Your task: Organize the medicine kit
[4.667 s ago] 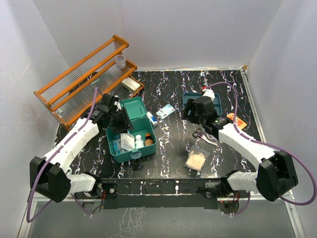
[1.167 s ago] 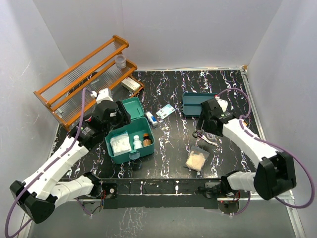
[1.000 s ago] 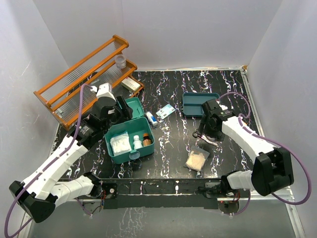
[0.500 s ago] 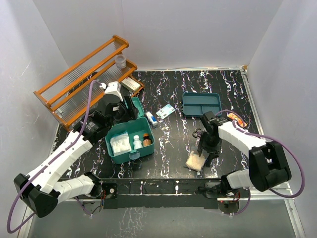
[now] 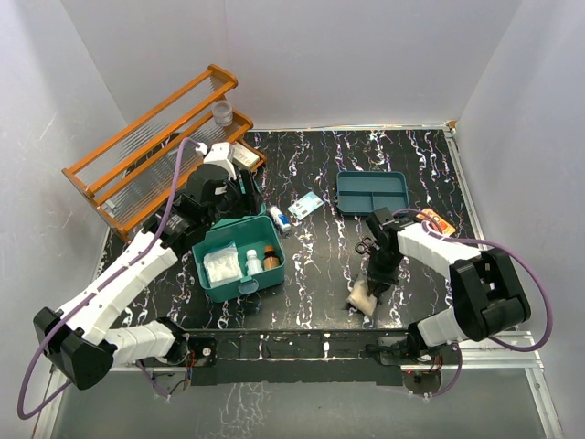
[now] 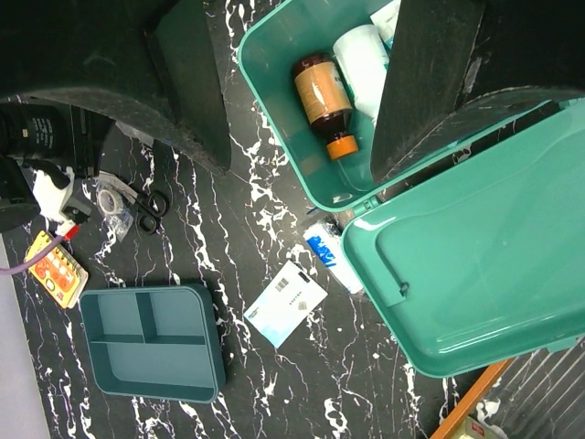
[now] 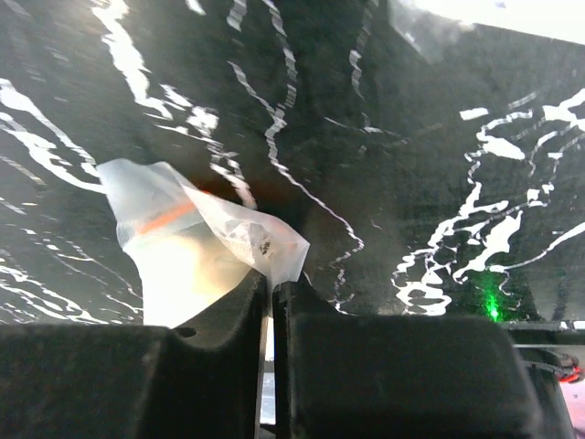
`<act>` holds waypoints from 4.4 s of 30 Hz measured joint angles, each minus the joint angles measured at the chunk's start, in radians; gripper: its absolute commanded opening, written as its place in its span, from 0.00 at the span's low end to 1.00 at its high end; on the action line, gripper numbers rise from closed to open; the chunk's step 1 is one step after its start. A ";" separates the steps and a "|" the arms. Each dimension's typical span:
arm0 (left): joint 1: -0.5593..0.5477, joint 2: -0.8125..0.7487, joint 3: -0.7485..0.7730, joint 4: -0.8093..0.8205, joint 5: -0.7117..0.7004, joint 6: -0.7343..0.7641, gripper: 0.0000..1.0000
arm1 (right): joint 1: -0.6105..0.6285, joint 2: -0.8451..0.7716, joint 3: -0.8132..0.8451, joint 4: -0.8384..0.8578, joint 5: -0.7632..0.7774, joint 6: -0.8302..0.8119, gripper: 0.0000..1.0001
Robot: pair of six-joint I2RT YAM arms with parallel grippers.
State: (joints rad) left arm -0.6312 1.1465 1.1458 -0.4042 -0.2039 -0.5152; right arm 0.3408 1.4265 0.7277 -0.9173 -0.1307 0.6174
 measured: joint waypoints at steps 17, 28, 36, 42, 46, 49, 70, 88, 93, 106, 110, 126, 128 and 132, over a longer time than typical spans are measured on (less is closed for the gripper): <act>0.000 0.104 -0.024 0.080 0.317 0.093 0.77 | 0.018 0.005 0.369 0.303 0.000 -0.138 0.00; 0.000 0.297 0.092 0.170 0.589 0.152 0.75 | 0.018 0.034 0.545 0.464 -0.268 -0.277 0.00; 0.000 0.351 0.113 0.227 0.562 0.129 0.48 | 0.024 0.035 0.545 0.497 -0.403 -0.279 0.00; 0.000 0.360 0.117 0.225 0.492 0.111 0.31 | 0.029 0.035 0.534 0.511 -0.431 -0.284 0.00; 0.000 0.366 0.127 0.219 0.474 0.101 0.10 | 0.033 0.035 0.534 0.511 -0.442 -0.294 0.00; 0.000 0.368 0.130 0.213 0.464 0.098 0.06 | 0.037 0.039 0.534 0.511 -0.444 -0.292 0.23; 0.015 -0.084 -0.048 -0.193 0.249 -0.233 0.07 | 0.040 0.058 0.518 0.503 -0.262 -0.154 0.43; 0.203 -0.076 -0.225 -0.421 0.279 -0.407 0.07 | 0.040 0.120 0.467 0.477 -0.261 -0.114 0.41; 0.204 -0.087 -0.275 -0.456 0.290 -0.446 0.07 | 0.040 0.121 0.467 0.474 -0.261 -0.115 0.41; 0.207 -0.131 -0.350 -0.434 0.187 -0.545 0.20 | 0.040 0.121 0.467 0.474 -0.261 -0.117 0.42; 0.209 -0.131 -0.347 -0.454 0.152 -0.562 0.34 | 0.040 0.121 0.466 0.475 -0.262 -0.117 0.42; 0.209 -0.049 -0.059 -0.697 0.006 -0.555 0.46 | 0.040 0.121 0.455 0.480 -0.267 -0.117 0.42; 0.209 -0.034 -0.056 -0.682 0.017 -0.528 0.46 | 0.040 0.121 0.455 0.481 -0.267 -0.117 0.42; 0.210 -0.003 -0.087 -0.614 0.081 -0.489 0.51 | 0.040 0.121 0.455 0.481 -0.263 -0.117 0.43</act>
State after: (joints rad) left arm -0.4210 1.1431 1.0592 -1.0180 -0.1230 -1.0042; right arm 0.3805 1.5475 1.1831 -0.4366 -0.3939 0.5003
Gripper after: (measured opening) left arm 0.470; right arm 0.424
